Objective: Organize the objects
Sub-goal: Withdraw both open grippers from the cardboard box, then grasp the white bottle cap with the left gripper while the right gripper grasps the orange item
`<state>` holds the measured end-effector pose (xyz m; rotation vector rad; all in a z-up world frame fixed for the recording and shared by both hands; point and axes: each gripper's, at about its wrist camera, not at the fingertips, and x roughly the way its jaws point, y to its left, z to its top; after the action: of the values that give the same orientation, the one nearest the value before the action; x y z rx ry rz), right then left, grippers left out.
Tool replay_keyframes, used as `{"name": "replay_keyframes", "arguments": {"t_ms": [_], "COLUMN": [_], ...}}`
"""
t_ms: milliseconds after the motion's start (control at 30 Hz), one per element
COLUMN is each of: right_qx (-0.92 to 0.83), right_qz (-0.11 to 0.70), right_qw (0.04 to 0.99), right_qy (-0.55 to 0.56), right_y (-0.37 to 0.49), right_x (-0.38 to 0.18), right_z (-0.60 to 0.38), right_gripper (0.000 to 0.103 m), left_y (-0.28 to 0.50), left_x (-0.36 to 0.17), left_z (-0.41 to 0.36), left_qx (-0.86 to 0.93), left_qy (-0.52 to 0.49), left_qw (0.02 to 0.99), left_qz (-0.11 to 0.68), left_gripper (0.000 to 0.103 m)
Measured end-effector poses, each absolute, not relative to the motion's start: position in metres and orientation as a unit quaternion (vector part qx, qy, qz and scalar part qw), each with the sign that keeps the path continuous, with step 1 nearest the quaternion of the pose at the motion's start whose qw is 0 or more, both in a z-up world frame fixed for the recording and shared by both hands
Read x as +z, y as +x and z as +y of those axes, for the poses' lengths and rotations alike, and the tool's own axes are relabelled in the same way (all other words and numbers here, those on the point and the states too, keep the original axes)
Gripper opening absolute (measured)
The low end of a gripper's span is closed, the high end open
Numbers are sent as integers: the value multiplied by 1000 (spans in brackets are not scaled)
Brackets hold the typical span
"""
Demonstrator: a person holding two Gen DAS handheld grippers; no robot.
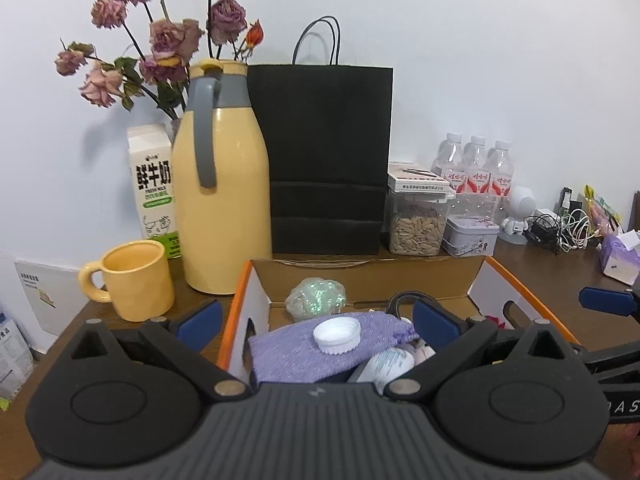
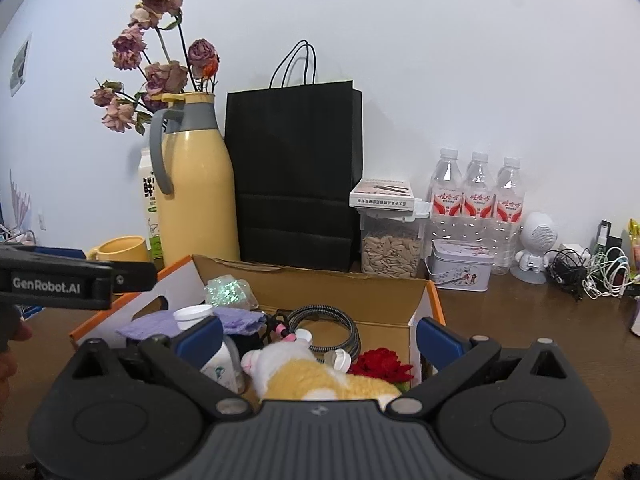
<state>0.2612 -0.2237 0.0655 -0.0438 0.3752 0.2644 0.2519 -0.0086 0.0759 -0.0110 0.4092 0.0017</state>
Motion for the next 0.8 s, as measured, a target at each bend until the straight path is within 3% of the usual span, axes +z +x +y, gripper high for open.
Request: {"name": "replay_keyframes", "arguments": {"t_ms": [367,800], "right_qx": [127,130], "right_qz": [195,244], "right_qw": [972,960], "right_qy": [-31,-54], "right_y": [210,182], "right_x": [67,30], "right_z": [-226,-223], "right_gripper": [103,103], "left_y": [203,175], "left_x": [82,51], "left_z": [2,27], "left_qx": [18,52], "left_qy": [-1,5], "left_qw": [975,961], "left_qz": [222,272], "left_gripper": [103,103]}}
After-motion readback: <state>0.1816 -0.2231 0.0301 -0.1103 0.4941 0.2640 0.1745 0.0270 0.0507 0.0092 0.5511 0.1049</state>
